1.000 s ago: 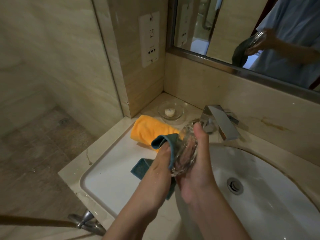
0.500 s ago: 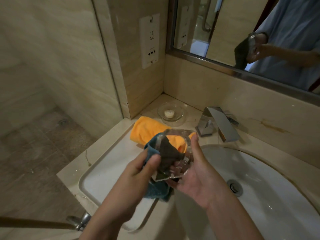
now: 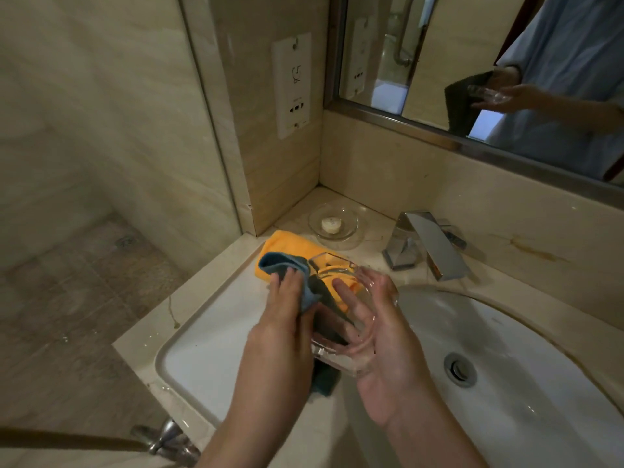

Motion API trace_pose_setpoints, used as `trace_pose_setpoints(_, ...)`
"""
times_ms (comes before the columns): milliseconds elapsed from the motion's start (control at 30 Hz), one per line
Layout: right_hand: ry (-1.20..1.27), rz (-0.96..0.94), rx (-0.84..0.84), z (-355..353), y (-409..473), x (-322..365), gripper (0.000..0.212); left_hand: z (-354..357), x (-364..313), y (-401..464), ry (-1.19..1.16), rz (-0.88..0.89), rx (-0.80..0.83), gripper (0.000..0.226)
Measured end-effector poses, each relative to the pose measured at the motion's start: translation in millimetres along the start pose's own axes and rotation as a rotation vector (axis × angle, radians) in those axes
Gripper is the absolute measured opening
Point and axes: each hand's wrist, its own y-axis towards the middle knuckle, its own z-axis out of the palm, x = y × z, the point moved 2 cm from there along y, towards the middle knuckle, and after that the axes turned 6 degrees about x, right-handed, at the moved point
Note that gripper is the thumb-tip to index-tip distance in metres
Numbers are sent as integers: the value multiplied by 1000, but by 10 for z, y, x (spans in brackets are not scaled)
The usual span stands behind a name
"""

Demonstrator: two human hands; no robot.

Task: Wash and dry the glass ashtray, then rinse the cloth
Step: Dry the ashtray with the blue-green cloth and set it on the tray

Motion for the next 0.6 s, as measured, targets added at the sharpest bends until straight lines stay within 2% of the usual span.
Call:
trace_pose_setpoints(100, -82, -78, -41, 43, -18, 55, 39, 116, -58, -31, 298, 195, 60, 41)
trace_pose_setpoints(167, -125, -88, -68, 44, 0, 62, 40, 210, -56, -72, 452, 224, 147, 41)
trace_pose_setpoints(233, -126, -82, -101, 20, 34, 45, 30, 275, -71, -181, 532, 240, 214, 37)
trace_pose_setpoints(300, -138, -96, -132, 10, 56, 52, 28, 297, -66, -281, 549, 245, 372, 56)
trace_pose_setpoints(367, -151, -109, -141, 20, 59, 70, 32, 226, -124, -289, 546, 232, 459, 53)
trace_pose_setpoints(400, -132, -111, -134, 21, 47, 77, 31, 157, -207, -251, 499, 220, 567, 50)
trace_pose_setpoints(433, -101, -105, -122, 24, 27, 79, 30, 104, -275, -214, 381, 262, 606, 48)
trace_pose_setpoints(500, -65, -58, -101, 34, -15, 46, 34, 68, -258, -128, 326, 455, 526, 40)
trace_pose_setpoints(600, -109, 3, -116, 32, -56, -13, 44, 24, -208, 32, 338, 408, 624, 46)
